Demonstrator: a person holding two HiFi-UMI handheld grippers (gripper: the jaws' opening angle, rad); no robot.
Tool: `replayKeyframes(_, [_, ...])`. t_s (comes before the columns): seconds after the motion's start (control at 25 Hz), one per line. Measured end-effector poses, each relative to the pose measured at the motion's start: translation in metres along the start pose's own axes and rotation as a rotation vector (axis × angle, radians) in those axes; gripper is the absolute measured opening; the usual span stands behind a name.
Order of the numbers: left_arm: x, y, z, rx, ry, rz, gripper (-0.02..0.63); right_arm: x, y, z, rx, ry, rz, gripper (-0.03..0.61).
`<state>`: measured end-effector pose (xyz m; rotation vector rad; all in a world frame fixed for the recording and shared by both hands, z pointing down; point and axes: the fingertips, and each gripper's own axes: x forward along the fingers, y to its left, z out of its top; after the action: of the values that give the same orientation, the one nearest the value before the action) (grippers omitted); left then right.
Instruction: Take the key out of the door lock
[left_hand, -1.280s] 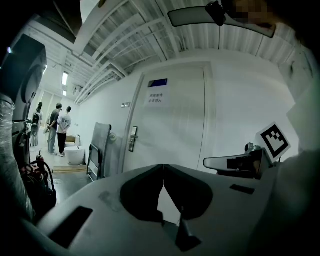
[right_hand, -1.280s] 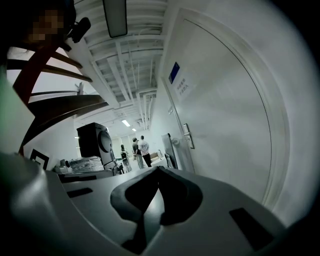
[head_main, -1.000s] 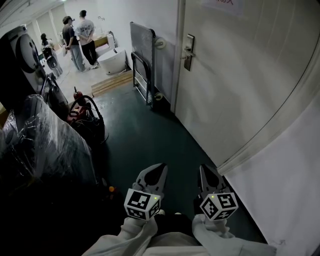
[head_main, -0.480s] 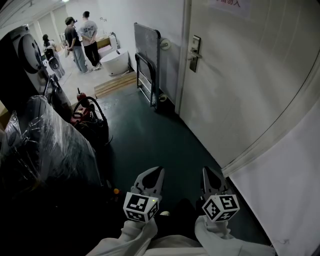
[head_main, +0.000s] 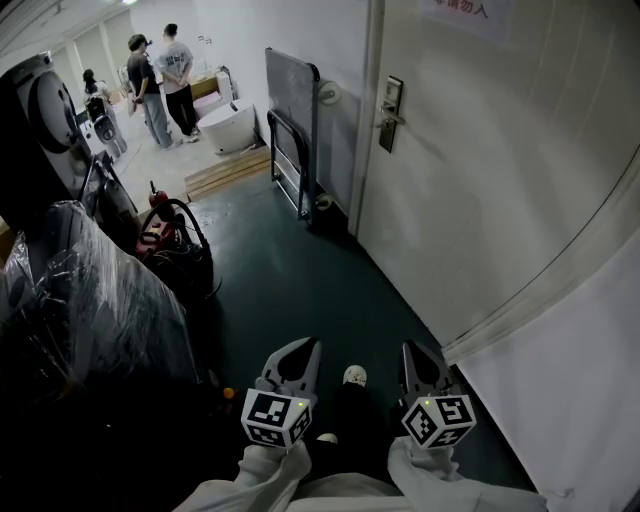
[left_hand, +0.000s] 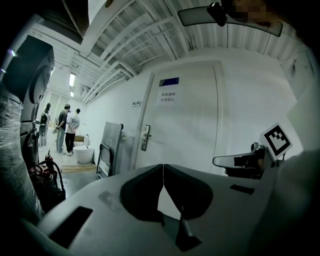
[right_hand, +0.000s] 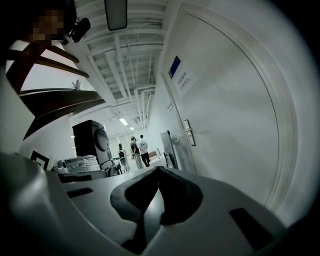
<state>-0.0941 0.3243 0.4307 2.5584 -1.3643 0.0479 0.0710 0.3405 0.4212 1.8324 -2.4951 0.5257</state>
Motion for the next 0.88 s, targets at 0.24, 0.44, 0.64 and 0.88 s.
replayKeyframes(0.24, [0.056, 0.029, 0.006, 0.002, 0.001, 0.029, 0.014, 0.058, -0.028, 0.011, -0.001, 0.017, 0.025, 0.052])
replayKeyframes(0.44, [0.108, 0.049, 0.011, -0.014, 0.007, 0.030, 0.014, 0.106, -0.052, 0.021, -0.004, 0.043, 0.034, 0.052])
replayKeyframes(0.64, [0.155, 0.063, 0.017, -0.025, 0.034, 0.019, 0.014, 0.145, -0.075, 0.031, 0.012, 0.067, 0.024, 0.052])
replayKeyframes(0.88, [0.212, 0.083, 0.037, -0.019, 0.029, 0.023, 0.014, 0.195, -0.102, 0.055, 0.021, 0.065, 0.040, 0.052])
